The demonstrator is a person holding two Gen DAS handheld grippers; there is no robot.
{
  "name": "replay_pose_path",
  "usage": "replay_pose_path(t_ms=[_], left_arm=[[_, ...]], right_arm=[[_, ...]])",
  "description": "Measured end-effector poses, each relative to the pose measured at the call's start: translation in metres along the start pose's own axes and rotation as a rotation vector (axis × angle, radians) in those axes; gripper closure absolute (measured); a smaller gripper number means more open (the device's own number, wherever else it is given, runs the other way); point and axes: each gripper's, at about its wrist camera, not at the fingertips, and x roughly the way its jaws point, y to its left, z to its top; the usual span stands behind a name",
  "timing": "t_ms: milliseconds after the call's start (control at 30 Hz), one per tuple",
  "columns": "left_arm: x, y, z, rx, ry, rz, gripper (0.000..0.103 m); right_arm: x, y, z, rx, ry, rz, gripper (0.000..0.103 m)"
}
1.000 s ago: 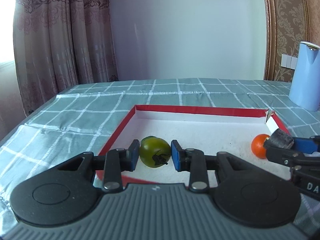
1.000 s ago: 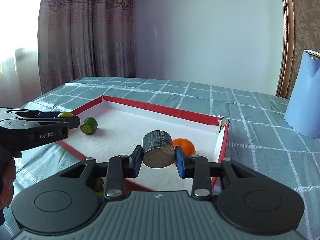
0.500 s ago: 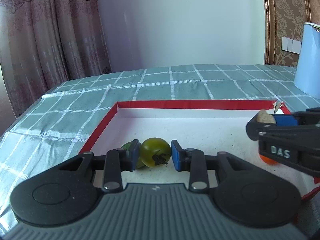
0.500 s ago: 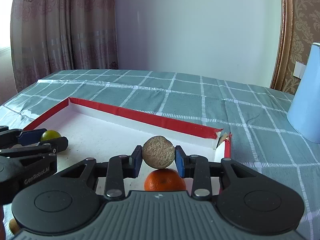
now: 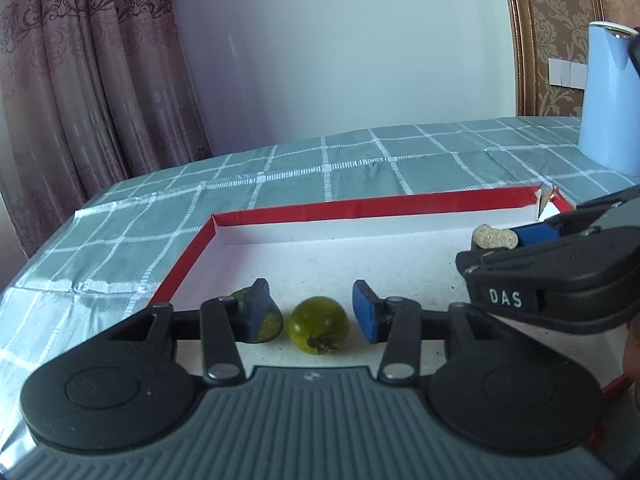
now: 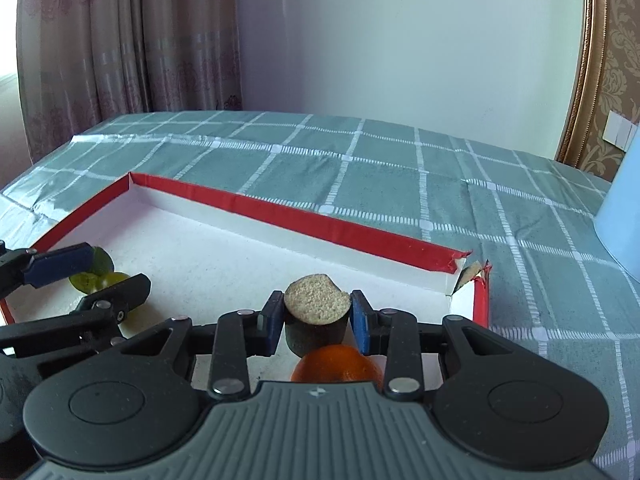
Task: Organize fruits
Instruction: 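Release the green tomato and dark piece into the tray with both tools, then grasp the brown longan with the left tool while the right tool grasps a green tomato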
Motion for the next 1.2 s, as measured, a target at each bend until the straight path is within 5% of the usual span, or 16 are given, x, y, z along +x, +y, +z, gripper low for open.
replay_pose_path(t_ms=[133, 267, 367, 467, 767, 1200], left_arm=[[-0.004, 0.005, -0.001, -0.028, -0.015, 0.007, 0.03], [-0.012, 0.011, -0.004, -0.045, -0.042, 0.012, 0.024], [-0.018, 0.018, -0.008, -0.068, -0.051, 0.02, 0.024], [-0.026, 0.025, -0.013, -0.093, -0.067, 0.041, 0.013], [-0.054, 0.041, -0.034, -0.114, -0.091, 0.08, 0.013], [-0.095, 0.055, -0.074, -0.127, -0.052, -0.025, 0.013]], right_arm=[[0.001, 0.0, -0.001, -0.001, 0.007, 0.001, 0.066], [-0.003, -0.003, -0.003, 0.019, -0.01, 0.005, 0.063], [-0.01, -0.009, -0.005, 0.063, -0.039, 0.005, 0.046], [-0.02, -0.018, -0.008, 0.107, -0.081, 0.02, 0.041], [-0.06, -0.036, -0.026, 0.165, -0.17, 0.023, 0.041], [-0.11, -0.038, -0.069, 0.209, -0.212, 0.097, 0.041]])
